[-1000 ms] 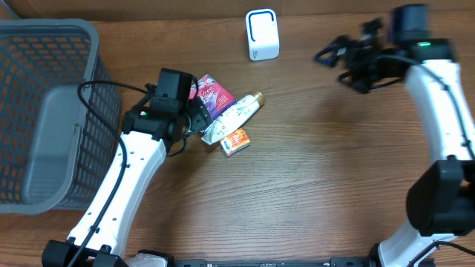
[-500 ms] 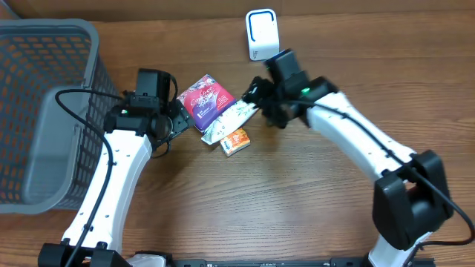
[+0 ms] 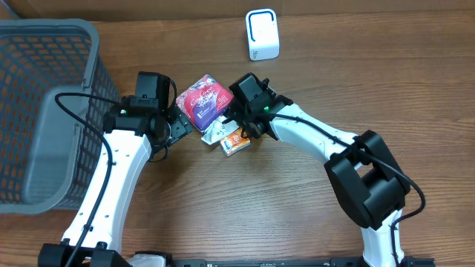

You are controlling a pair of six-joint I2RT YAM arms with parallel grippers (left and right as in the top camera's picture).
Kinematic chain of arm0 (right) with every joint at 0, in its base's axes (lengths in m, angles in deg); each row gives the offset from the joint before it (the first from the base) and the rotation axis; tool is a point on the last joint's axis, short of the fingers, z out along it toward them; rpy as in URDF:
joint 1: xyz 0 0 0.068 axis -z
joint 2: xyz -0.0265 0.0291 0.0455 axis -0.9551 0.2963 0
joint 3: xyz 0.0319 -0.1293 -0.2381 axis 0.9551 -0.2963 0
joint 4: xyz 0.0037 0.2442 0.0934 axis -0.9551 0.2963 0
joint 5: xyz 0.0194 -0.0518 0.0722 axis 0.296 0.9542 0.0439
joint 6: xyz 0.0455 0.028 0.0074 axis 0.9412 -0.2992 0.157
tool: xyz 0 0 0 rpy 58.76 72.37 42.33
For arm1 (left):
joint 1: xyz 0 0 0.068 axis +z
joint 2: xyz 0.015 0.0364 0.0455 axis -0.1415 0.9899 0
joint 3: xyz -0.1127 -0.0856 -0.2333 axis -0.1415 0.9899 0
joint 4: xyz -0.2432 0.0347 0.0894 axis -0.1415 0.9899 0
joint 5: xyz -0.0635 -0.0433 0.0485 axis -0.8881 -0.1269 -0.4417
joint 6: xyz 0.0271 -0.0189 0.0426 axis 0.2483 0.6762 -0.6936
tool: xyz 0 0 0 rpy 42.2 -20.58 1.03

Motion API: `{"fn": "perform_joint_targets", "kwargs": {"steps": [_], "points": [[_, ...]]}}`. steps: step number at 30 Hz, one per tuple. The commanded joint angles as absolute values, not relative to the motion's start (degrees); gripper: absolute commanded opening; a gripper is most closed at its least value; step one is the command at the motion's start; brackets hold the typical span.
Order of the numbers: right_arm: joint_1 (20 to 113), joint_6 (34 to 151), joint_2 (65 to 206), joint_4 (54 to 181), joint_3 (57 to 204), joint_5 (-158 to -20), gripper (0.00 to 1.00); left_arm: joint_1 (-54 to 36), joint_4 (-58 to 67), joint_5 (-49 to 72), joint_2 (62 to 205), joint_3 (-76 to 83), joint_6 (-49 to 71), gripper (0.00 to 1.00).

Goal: Scan the item barcode
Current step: 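Reach the right gripper back toward the white tube and red pack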

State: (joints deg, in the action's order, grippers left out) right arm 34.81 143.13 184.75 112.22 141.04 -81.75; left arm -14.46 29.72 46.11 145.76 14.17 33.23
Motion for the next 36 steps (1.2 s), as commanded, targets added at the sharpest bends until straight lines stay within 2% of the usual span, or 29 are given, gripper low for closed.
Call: {"fn": "perform_joint_targets", "kwargs": {"steps": [1,8,13,20,26,36], "points": [[34.9,143.1,185.3,113.9,140.7,-78.8,0.71,-14.4,29.9,47.3,146.0,14.1,33.6,0.86],[36.4,142.5,185.3,122.4,141.0,-74.3,0.72,-14.4,30.1,47.3,146.0,14.1,33.6,0.87],[38.6,141.4,184.7,128.8,144.6,-77.4,0.73,-14.4,30.5,47.3,146.0,14.1,33.6,0.87],[37.2,134.1,183.0,127.4,152.5,-81.5,0.74,-14.4,30.4,47.3,146.0,14.1,33.6,0.88],[34.7,133.9,183.5,122.3,152.9,-80.2,0.74,-14.4,30.4,47.3,146.0,14.1,33.6,0.88],[34.2,135.6,186.9,127.7,152.2,-73.9,0.68,-14.4,30.6,47.2,146.0,14.1,33.7,0.88]]}}
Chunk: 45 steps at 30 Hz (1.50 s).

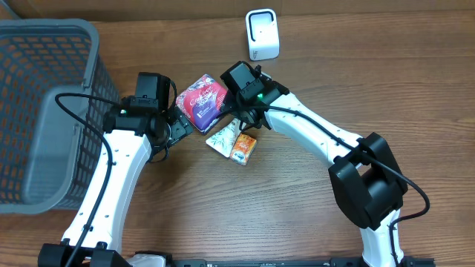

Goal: Scan the item barcode
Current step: 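Reach the right gripper back toward the white tube and red pack, then grasp the white bamboo-print tube with the right gripper and lift it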

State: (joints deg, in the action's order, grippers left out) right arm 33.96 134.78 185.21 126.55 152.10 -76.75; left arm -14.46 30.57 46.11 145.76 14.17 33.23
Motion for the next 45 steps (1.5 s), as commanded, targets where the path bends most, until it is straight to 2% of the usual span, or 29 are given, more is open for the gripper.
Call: {"fn": "perform_joint_targets", "kwargs": {"steps": [1,10,12,16,25,36,45], "points": [[34.2,136.1,187.2,128.3,152.2,-73.8,0.68,-14.4,30.6,47.2,146.0,14.1,33.7,0.88],[34.2,136.0,190.3,128.8,152.0,-74.0,0.62,-14.4,30.7,46.8,146.0,14.1,33.6,0.88],[34.2,136.4,190.7,130.3,152.0,-73.2,0.57,-14.5,30.7,46.8,146.0,14.1,33.6,0.88],[35.3,140.1,190.9,135.4,152.0,-69.8,0.52,-14.5,31.2,46.8,146.0,14.1,33.6,0.88],[42.0,139.9,190.0,140.8,152.2,-72.1,0.38,-14.5,31.6,46.8,146.0,14.1,33.6,0.88],[52.3,131.9,190.0,144.0,152.2,-88.7,0.43,-14.5,31.6,46.8,146.0,14.1,33.6,0.89],[49.8,132.2,190.0,146.1,152.1,-93.1,0.46,-14.5,31.6,46.8,146.0,14.1,33.8,0.89]]}}
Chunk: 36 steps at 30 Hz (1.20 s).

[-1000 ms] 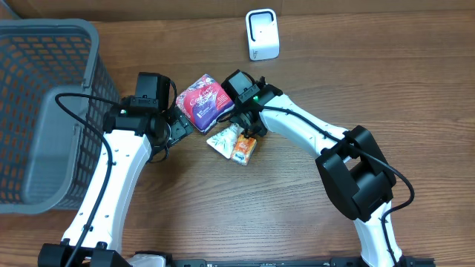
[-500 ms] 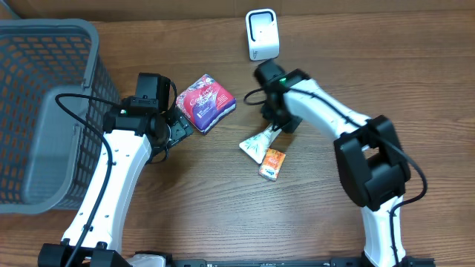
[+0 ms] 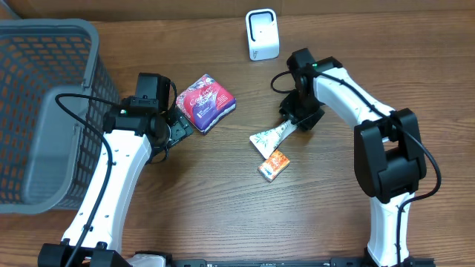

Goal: Scan the item barcode
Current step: 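Grasp the white bamboo-print tube with the right gripper and lift it, then carry the white tube to the white scanner with the right gripper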

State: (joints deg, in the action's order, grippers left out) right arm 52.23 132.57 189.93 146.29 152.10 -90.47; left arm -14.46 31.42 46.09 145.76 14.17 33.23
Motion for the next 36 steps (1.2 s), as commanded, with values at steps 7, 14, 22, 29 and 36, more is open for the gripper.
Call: {"fn": "perform_joint_targets", "kwargs": {"steps": [7,14,22,29,36], "points": [[46.8,135.9,190.0,145.0,152.1,-90.6,0.35,-14.5,31.6,45.5,146.0,14.1,33.8,0.89],[46.7,135.3,190.0,145.8,152.1,-89.0,0.17,-14.5,31.6,45.5,146.0,14.2,33.8,0.92],[47.8,123.0,190.0,147.4,154.5,-87.4,0.04,-14.5,31.6,45.5,146.0,14.2,33.8,0.96],[49.7,113.7,190.0,156.8,163.3,-82.2,0.04,-14.5,31.7,45.5,146.0,14.2,33.8,1.00],[50.3,102.3,190.0,169.7,176.1,-69.8,0.04,-14.5,31.6,45.5,146.0,14.1,33.8,1.00]]}}
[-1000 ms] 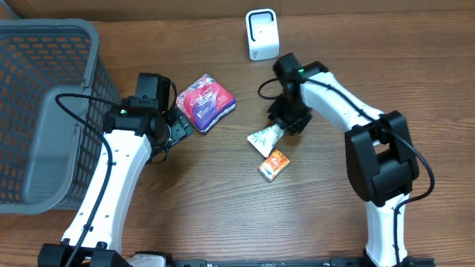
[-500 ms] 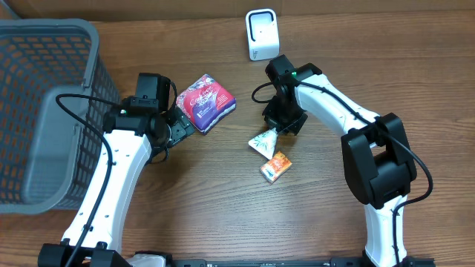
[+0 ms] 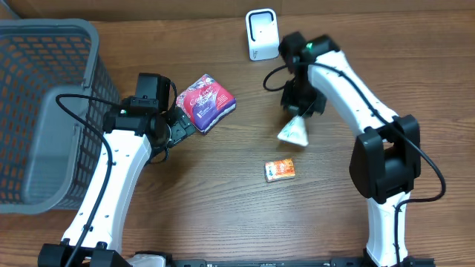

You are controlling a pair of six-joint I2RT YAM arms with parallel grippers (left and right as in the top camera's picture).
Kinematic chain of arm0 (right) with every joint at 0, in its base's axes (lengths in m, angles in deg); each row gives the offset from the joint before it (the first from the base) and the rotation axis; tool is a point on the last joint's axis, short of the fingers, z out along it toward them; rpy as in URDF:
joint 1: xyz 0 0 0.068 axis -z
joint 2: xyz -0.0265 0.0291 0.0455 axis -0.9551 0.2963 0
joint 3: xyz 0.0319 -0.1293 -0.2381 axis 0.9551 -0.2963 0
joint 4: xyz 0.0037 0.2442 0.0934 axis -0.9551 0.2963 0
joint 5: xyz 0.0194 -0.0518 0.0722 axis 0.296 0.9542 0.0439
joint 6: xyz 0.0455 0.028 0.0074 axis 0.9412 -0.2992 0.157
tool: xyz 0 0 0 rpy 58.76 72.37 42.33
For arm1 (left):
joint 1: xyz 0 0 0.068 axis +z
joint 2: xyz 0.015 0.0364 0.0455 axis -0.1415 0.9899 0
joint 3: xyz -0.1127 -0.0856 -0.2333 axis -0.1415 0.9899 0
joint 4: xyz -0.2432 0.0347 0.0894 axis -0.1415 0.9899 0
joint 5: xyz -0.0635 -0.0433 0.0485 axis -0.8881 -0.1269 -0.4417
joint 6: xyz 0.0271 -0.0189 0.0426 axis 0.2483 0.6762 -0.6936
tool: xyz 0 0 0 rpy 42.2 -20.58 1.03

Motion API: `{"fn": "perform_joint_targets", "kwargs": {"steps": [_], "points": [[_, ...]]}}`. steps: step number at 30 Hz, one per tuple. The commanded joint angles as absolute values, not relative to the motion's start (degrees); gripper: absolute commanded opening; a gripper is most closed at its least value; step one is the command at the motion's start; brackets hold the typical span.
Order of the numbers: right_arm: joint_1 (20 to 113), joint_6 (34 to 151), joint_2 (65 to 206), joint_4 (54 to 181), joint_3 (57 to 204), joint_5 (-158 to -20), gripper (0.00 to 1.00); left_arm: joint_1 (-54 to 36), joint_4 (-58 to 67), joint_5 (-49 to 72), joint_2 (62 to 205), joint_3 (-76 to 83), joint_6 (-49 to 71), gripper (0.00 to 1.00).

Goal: Scan the item barcode
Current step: 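Carry the white tube to the white scanner with the right gripper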

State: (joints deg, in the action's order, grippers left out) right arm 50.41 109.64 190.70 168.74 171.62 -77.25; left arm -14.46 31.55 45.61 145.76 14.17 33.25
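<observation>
My right gripper (image 3: 300, 113) is shut on a white packet (image 3: 294, 132), which hangs from it over the table, a little below and right of the white barcode scanner (image 3: 261, 34) at the back edge. No barcode shows on the packet from overhead. A small orange box (image 3: 280, 170) lies flat on the table below the packet. A red and purple packet (image 3: 205, 102) lies left of centre. My left gripper (image 3: 182, 123) rests at that packet's lower left corner; whether its jaws are closed is hidden.
A large grey mesh basket (image 3: 44, 111) fills the left side of the table. The right arm's base link (image 3: 382, 167) stands at the right. Cardboard runs along the back edge behind the scanner.
My right gripper has moved up and slightly back toward the scanner with the white packet, which now hangs bunched below it instead of trailing left. The orange box has shifted and turned flat. The left arm has not moved.
My right gripper was first at the pile of the white packet and orange box beside the red packet. Then it stood there with both items slightly shifted. Later it was at the right, with the white packet in it and the orange box dragged along. Now it holds the packet near the scanner.
</observation>
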Motion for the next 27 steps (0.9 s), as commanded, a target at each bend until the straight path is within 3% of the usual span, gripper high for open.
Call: {"fn": "perform_joint_targets", "kwargs": {"steps": [1,7,19,27], "points": [[50.3,100.7,190.0,169.9,176.5,-68.9,0.04,-14.5,31.5,45.5,146.0,14.2,33.8,1.00],[50.4,99.2,190.7,167.6,174.8,-68.4,0.04,-14.5,31.4,45.5,146.0,14.2,33.8,1.00],[50.4,99.3,191.8,148.4,159.7,-72.0,0.04,-14.5,31.4,45.5,146.0,14.1,33.8,1.00],[50.4,99.6,191.7,145.4,161.7,-72.0,0.04,-14.5,31.4,45.5,146.0,14.2,33.8,1.00]]}}
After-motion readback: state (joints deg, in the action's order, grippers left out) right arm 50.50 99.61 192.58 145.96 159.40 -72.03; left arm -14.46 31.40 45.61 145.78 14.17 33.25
